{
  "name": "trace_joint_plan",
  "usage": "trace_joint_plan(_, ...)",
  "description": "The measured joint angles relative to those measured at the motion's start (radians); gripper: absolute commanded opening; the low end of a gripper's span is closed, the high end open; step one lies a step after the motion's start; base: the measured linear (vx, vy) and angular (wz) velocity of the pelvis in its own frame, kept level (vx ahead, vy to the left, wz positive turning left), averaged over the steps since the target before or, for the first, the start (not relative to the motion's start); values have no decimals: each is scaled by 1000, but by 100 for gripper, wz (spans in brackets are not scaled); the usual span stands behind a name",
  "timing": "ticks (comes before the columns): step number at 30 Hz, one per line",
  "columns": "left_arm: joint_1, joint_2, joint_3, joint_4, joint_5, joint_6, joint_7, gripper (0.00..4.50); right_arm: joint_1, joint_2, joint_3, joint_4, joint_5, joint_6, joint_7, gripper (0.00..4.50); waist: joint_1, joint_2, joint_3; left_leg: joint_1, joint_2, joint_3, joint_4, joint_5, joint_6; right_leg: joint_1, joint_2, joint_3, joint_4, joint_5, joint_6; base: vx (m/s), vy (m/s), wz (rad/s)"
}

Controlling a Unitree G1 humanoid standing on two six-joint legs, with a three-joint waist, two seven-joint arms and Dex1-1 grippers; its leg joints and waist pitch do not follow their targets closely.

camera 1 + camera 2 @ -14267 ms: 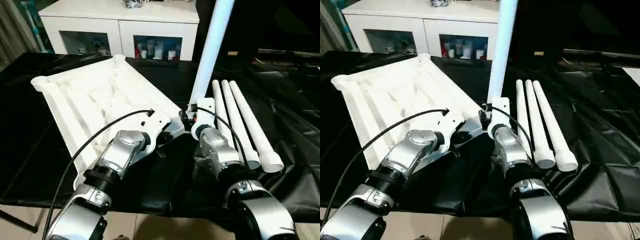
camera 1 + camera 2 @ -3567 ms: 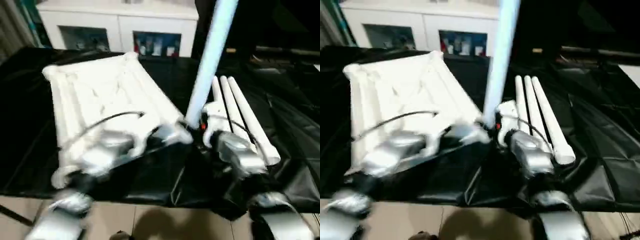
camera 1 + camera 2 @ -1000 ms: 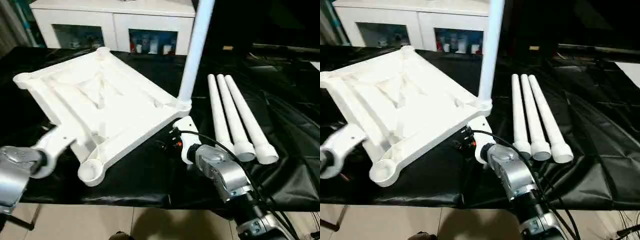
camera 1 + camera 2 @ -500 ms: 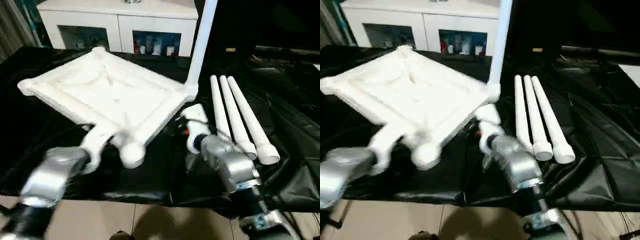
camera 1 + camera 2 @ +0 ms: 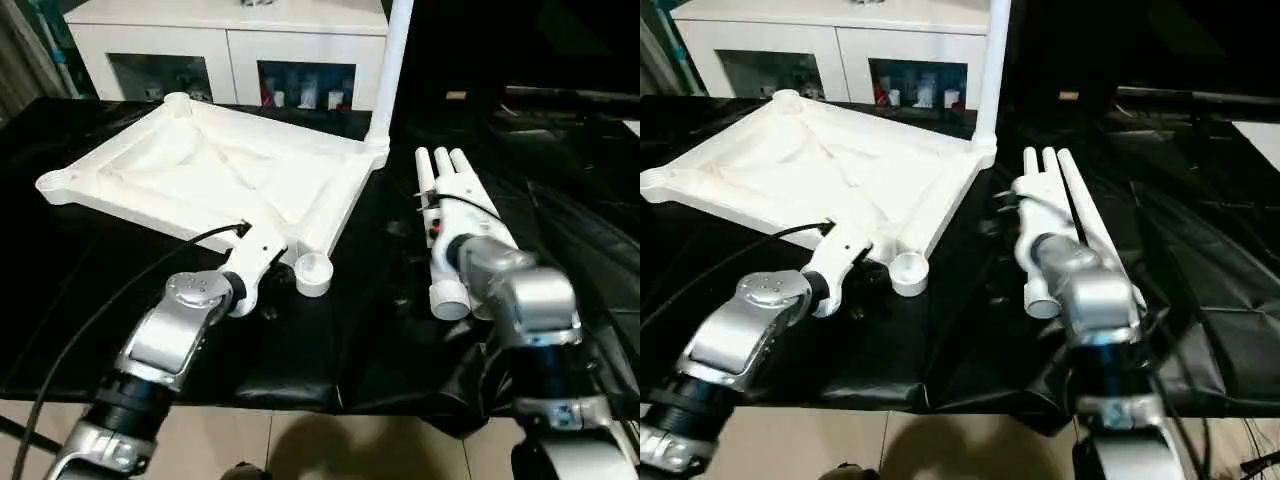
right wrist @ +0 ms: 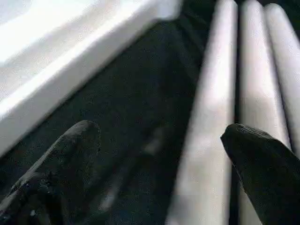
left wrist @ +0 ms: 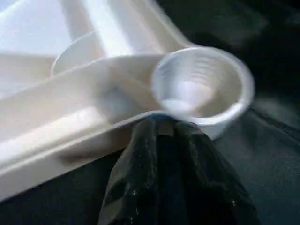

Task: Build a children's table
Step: Pick table leg

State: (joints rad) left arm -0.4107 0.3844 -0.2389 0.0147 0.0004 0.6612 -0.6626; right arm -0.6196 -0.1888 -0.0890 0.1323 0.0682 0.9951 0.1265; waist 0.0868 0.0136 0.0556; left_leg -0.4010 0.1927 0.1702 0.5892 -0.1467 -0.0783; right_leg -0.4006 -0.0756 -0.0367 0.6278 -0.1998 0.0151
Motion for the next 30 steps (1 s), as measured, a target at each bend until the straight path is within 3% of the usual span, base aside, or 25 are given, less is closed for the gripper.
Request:
trace_joint_plan(6, 34, 117, -21, -154, -51, 41, -142, 89, -33, -14, -61, 83, 3, 111, -31, 445, 0, 0, 0, 1, 0, 0, 0, 0, 0, 0, 0, 0, 1, 0, 0, 0, 0, 0)
trace_joint_plan(14, 35, 133, -40, -209, -85, 79, -185, 89, -60, 23, -69, 148, 9, 135, -44, 445, 0, 0, 0, 1, 0, 1, 1, 1, -1, 0, -1, 0, 4, 0, 0, 0, 0, 0)
trace_joint_plan(30, 35, 155, -41, -239, -95, 107, -195, 89, -89, 54, -62, 144, 39, 132, -18, 445, 0, 0, 0, 1, 0, 1, 1, 1, -1, 0, -1, 0, 4, 0, 0, 0, 0, 0)
